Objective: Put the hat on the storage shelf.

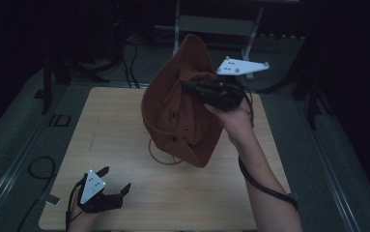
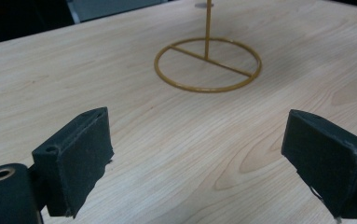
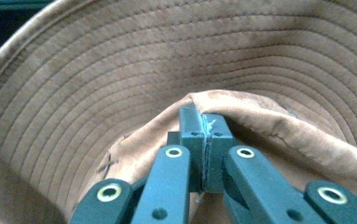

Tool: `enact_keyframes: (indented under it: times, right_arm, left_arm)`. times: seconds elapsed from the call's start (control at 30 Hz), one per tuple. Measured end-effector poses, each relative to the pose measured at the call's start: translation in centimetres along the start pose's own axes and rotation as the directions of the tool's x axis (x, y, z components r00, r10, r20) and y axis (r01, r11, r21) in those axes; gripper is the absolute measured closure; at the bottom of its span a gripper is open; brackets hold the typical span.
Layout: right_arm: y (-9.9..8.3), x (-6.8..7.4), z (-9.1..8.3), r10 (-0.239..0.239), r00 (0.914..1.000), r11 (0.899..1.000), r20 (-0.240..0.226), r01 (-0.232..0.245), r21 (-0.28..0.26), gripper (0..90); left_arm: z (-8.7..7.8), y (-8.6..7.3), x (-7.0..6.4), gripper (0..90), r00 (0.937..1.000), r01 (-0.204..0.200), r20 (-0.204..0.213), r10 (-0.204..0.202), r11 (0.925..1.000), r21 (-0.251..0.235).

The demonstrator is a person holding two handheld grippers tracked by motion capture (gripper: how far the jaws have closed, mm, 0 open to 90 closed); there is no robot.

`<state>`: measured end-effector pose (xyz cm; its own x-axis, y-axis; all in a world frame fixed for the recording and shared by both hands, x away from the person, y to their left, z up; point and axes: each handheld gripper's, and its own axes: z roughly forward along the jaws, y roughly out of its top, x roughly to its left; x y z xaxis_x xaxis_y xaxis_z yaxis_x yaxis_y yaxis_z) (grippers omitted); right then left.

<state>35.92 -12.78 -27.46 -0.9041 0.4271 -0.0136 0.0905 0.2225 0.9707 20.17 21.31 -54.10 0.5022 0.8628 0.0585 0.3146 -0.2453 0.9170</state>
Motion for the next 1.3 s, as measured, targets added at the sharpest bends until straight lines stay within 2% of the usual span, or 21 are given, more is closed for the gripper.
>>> enact_keyframes:
  times: [0.3,0.43,0.5,0.6,0.73,0.87,1.03,1.13,1.3]
  right_arm:
    - [-0.2,-0.4,6.3,0.022,0.9994,0.993,-0.026,-0.019,0.115,89.5]
    - [-1.4,-0.9,8.7,0.035,0.9992,0.983,-0.017,-0.031,0.179,89.5]
    - [-2.0,-1.2,9.7,0.045,0.999,0.977,-0.005,-0.043,0.209,89.5]
    - [-2.9,-1.6,10.7,0.068,0.9977,0.97,-0.009,-0.064,0.236,89.5]
    - [-3.9,-2.3,11.6,0.097,0.9953,0.961,-0.005,-0.092,0.262,89.4]
    - [-4.5,-3.1,11.6,0.129,0.9916,0.964,0.0,-0.125,0.235,89.1]
    - [-4.8,-3.1,12.0,0.136,0.9906,0.966,-0.009,-0.131,0.224,87.0]
    - [-4.7,-3.5,12.2,0.161,0.9866,0.962,-0.024,-0.152,0.229,86.3]
    - [-4.2,-4.1,12.9,0.167,0.986,0.953,0.002,-0.162,0.257,86.7]
  left_arm:
    - [0.0,0.0,-0.6,9.1,0.9999,-0.001,0.014,0.001,0.9999,-0.017]
    - [0.1,-0.1,-0.5,9.0,0.9999,0.0,0.013,0.0,0.9998,-0.019]
    - [0.2,-0.2,-0.6,9.0,0.9998,0.001,0.018,-0.001,0.9999,-0.016]
    - [0.4,-0.2,-0.7,9.1,0.9997,-0.005,0.024,0.005,1.0,-0.008]
    - [0.6,-0.4,-0.8,9.0,0.9992,-0.003,0.039,0.004,1.0,-0.006]
    - [0.7,-0.5,-0.9,9.1,0.999,0.003,0.045,-0.003,1.0,-0.002]
    - [0.8,-0.6,-0.9,9.1,0.9984,0.009,0.056,-0.009,1.0,0.001]
    - [0.8,-0.6,-0.9,9.0,0.998,0.014,0.062,-0.014,0.9999,0.001]
    - [0.9,-0.8,-0.9,9.1,0.9973,0.023,0.07,-0.023,0.9997,0.005]
